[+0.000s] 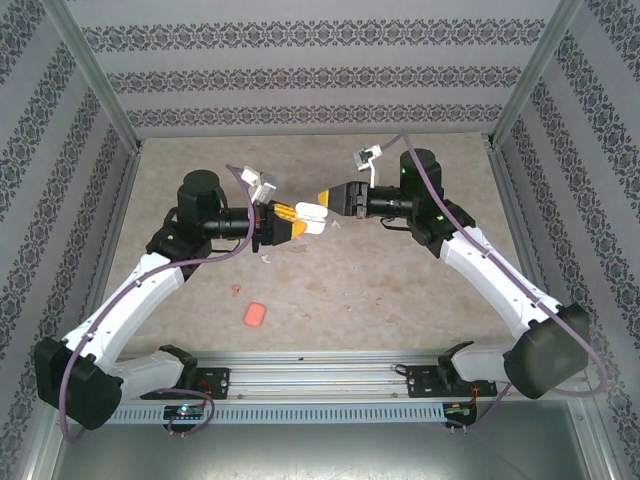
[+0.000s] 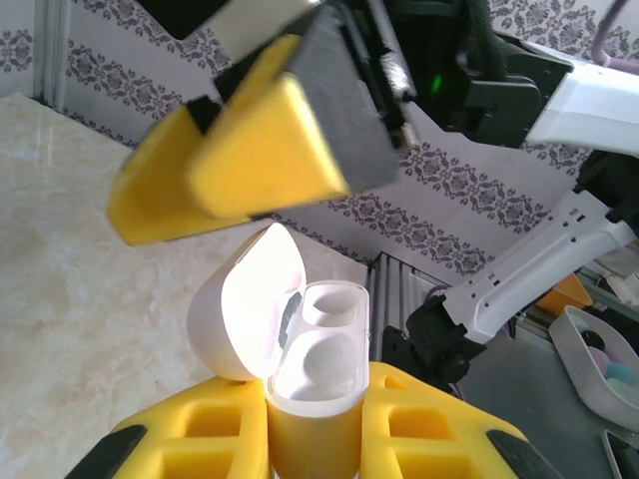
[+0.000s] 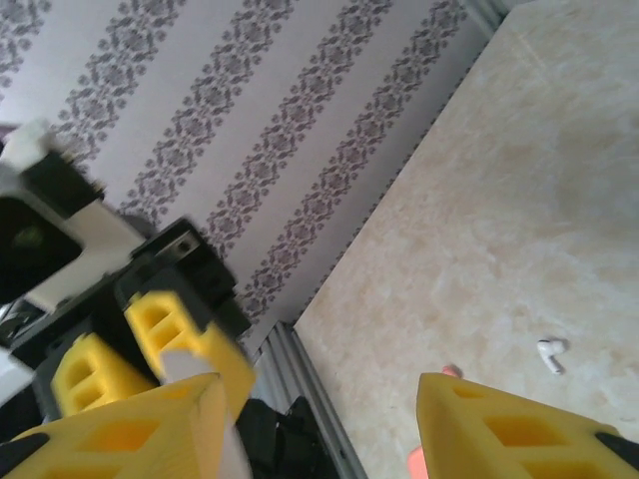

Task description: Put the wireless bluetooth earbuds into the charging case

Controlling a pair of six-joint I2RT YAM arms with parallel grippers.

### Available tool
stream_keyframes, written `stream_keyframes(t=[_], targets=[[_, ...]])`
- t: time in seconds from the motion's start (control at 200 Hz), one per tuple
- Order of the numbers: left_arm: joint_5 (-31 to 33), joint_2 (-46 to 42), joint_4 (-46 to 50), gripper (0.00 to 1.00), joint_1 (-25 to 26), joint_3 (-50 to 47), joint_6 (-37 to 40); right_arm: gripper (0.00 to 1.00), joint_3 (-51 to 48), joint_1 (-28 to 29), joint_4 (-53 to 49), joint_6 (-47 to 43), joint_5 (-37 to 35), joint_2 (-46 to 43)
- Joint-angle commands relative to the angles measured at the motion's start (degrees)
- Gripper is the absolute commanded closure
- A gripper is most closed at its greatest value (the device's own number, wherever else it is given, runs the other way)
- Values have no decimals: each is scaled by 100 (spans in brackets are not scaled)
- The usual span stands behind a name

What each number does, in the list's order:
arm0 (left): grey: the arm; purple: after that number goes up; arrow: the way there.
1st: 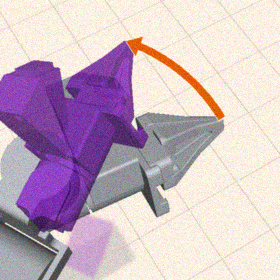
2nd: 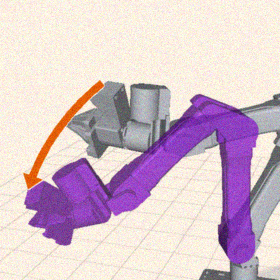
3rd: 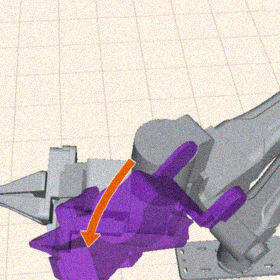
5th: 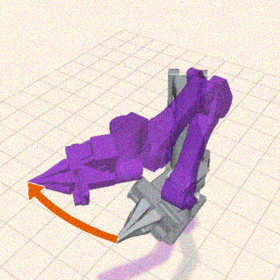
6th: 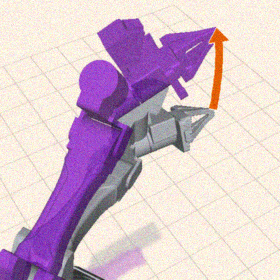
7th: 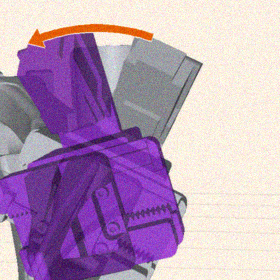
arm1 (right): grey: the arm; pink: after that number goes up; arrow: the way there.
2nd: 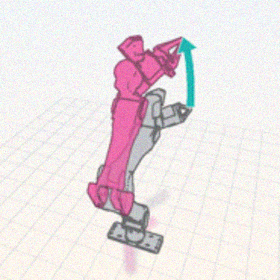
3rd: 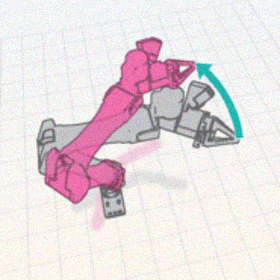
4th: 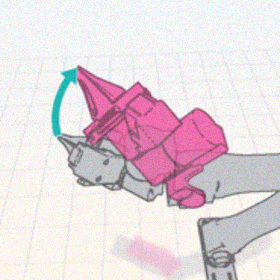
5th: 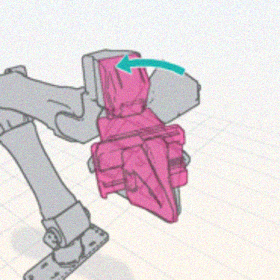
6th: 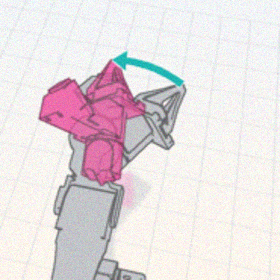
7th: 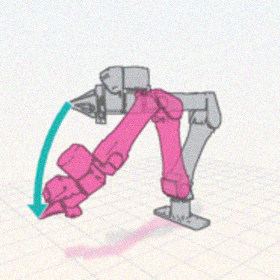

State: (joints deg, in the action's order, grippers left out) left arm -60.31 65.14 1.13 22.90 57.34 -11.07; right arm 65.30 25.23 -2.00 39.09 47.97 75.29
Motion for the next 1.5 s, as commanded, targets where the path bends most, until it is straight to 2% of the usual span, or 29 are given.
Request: stream_keyframes(t=[0.0, 0.215, 0.355, 0.49, 0.679, 0.899, 1.104, 1.324, 1.499], targets=[[-152, -276, 12, 100, 40, -117, 233, 47, 169, -54, -126, 58, -261, 122], [579, -525, 502, 100, 27, -289, 602, 42, 137, -43, -355, 187, -287, -48], [1347, -820, 1010, 100, 23, -398, 932, 42, 197, -37, -1238, 105, -925, -37], [1970, -1206, 1621, 100, 23, -486, 1211, 43, 430, 145, -2087, -151, -1569, 328], [2613, -1917, 2572, 100, 23, -540, 1552, 45, 1139, 690, -2614, -584, -2099, 1478], [2896, -2670, 3405, 100, 22, -704, 1687, 51, 2857, 1449, -3412, -1027, -2747, 3364], [3020, -3171, 3838, 100, 22, -917, 1619, 52, 4505, 2140, -4002, -1346, -3289, 4959], [3063, -3569, 4071, 100, 22, -1136, 1503, 51, 6380, 2481, -5009, -1812, -3668, 6467], [3089, -3701, 4125, 100, 22, -1175, 1579, 48, 7183, 2537, -5404, -1973, -3855, 7035]])
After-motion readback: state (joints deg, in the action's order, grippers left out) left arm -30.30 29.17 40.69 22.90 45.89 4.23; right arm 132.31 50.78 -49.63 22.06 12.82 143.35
